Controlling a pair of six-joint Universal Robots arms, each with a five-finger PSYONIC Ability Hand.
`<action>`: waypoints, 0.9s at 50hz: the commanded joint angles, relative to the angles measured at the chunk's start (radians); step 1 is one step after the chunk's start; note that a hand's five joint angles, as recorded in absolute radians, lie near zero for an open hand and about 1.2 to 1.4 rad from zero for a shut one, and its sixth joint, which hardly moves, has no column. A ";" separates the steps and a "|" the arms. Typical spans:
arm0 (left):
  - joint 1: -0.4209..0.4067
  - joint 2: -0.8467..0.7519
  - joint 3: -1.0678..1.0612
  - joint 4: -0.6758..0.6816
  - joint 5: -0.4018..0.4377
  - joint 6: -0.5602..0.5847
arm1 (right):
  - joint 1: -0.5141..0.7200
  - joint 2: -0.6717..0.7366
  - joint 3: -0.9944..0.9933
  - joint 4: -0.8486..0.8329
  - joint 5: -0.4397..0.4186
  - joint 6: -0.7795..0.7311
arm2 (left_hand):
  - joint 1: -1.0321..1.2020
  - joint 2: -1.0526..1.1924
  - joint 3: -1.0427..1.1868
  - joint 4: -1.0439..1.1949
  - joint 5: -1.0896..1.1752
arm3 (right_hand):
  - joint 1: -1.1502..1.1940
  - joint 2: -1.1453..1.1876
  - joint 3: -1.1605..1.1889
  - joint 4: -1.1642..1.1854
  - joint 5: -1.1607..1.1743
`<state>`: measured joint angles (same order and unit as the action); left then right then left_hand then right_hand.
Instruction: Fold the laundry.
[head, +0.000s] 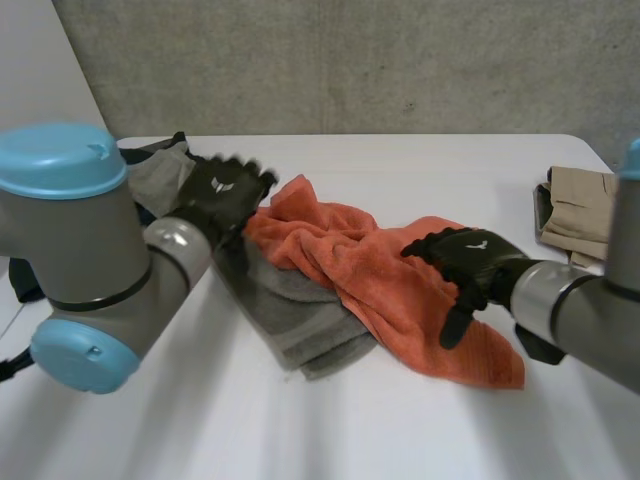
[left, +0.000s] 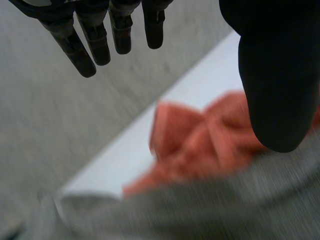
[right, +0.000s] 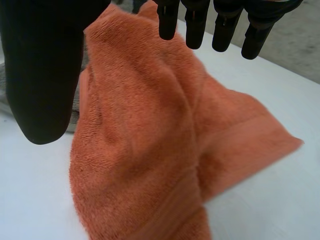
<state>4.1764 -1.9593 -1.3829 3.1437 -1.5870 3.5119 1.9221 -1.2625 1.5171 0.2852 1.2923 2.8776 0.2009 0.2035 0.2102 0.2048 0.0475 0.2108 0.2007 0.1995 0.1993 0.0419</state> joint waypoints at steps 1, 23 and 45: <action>0.090 -0.041 -0.086 -0.068 0.120 -0.071 | 0.112 0.129 -0.047 -0.281 0.070 0.045 | 0.171 0.168 0.161 0.167 0.150 | -0.036 -0.026 -0.025 -0.025 -0.042; 0.037 -0.130 -0.024 0.049 0.121 0.047 | 0.104 0.207 -0.252 -0.339 0.240 0.077 | 0.080 0.077 0.071 0.076 0.059 | 1.185 1.196 1.197 1.197 1.180; 0.071 -0.443 0.377 -0.140 0.071 0.159 | -0.126 -0.067 0.049 -0.386 0.211 0.049 | 0.529 0.526 0.519 0.525 0.508 | 1.185 1.196 1.197 1.197 1.180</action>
<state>4.2473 -2.3371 -1.0819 3.0369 -1.5108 3.6698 1.8191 -1.3429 1.5184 -0.0811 1.5090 2.9548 0.5332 0.5248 0.5260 0.5258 0.3496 1.1061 1.1627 1.1812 1.1898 0.9705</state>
